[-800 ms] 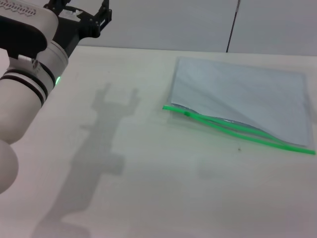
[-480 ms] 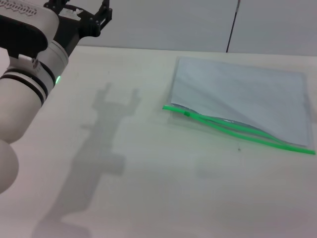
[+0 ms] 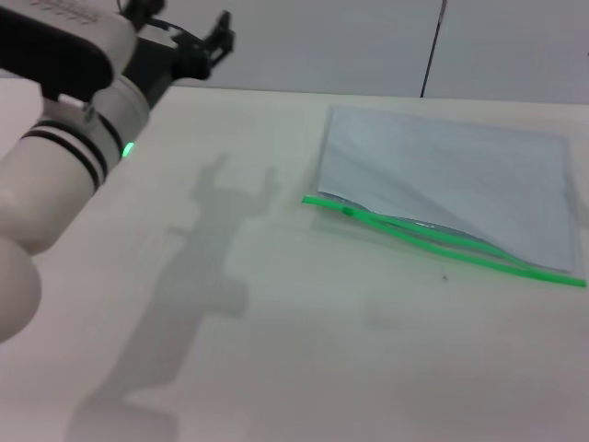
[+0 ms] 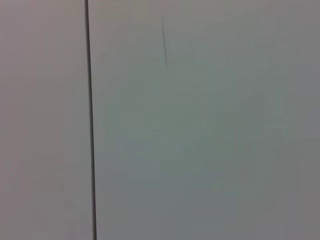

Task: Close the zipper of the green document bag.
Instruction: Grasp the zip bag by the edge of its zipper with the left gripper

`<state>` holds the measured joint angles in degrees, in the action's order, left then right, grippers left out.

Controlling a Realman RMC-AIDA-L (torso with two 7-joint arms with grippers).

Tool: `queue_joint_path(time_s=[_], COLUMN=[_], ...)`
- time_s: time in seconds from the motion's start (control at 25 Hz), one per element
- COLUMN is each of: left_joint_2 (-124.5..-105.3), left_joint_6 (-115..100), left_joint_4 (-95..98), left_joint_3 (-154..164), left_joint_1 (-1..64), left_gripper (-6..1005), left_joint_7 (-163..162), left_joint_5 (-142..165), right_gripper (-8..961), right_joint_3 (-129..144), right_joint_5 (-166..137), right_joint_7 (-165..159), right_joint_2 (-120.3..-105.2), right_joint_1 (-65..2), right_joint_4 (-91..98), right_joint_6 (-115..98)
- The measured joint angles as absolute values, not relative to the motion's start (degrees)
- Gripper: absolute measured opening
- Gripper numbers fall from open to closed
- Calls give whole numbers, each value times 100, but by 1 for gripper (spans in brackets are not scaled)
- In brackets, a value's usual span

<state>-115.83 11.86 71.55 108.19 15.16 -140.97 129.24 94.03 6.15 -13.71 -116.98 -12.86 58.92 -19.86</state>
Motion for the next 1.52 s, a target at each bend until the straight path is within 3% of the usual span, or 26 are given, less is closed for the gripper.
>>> queue_joint_path(time_s=[0.28, 0.64, 1.12, 1.52], left_joint_2=[-11475, -11195, -11606, -11630], left_joint_6=[-711, -3285, -5470, -4877], left_joint_4=[7580, 8381, 8631, 7923], left_joint_3=[10569, 10252, 10322, 11268], left_joint_1=[1901, 2170, 2846, 3200], left_gripper=[820, 818, 815, 813], left_joint_7=[-14097, -13515, -13399, -13380], left_joint_5=[12963, 13272, 15713, 16386], right_gripper=[829, 830, 829, 830], right_joint_3=[9407, 9420, 9422, 9453], right_joint_5=[615, 615, 615, 615], right_joint_7=[-1415, -1441, -1446, -1450], right_joint_2=[-11695, -11689, -11689, -11689], right_joint_1=[-1316, -1391, -1478, -1542], right_joint_4=[5825, 5757, 5648, 5598], right_joint_6=[-1986, -1986, -1986, -1986])
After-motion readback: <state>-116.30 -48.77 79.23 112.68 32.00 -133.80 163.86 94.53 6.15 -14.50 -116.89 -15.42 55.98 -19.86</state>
